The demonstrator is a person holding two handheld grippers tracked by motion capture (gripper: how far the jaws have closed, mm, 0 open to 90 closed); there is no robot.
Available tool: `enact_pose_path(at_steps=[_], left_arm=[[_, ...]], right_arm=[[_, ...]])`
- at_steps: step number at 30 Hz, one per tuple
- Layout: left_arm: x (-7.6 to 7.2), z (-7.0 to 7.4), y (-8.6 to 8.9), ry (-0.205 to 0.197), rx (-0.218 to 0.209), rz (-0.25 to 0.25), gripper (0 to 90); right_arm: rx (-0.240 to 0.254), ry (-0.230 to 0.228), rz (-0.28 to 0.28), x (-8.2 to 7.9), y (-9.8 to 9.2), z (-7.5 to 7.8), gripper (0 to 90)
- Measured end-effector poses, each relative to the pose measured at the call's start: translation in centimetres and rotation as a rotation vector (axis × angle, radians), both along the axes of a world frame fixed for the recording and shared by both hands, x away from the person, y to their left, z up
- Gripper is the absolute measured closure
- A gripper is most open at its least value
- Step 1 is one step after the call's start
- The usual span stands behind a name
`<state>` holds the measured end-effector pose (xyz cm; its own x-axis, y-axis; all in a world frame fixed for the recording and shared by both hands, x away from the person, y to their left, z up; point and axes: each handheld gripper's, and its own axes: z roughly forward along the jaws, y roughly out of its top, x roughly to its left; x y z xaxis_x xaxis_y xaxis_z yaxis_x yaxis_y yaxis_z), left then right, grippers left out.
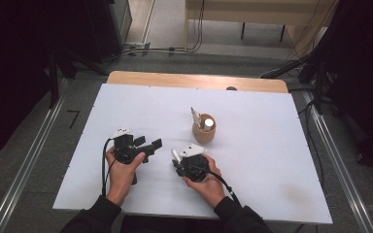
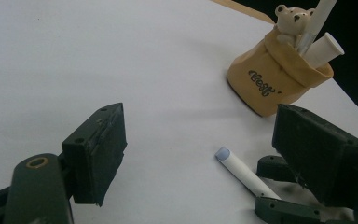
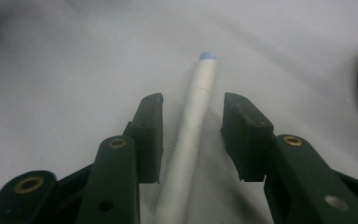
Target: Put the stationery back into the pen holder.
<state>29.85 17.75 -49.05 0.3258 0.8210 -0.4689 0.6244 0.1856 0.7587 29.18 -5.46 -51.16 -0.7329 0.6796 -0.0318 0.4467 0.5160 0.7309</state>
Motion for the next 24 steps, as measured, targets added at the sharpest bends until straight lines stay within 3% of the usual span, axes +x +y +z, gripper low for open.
enact_pose_path(at_steps=[15,24], left_arm=[[-0.03,0.00,-0.09,-0.001,0.002,-0.007,18.6],[-0.06,-0.01,-0.21,0.000,0.000,-0.012,18.8]], right_arm=[[0.003,-0.002,-0.005,0.08,-0.08,-0.02,76.6],[0.033,0.026,-0.011,0.29,-0.39,0.04,77.2]])
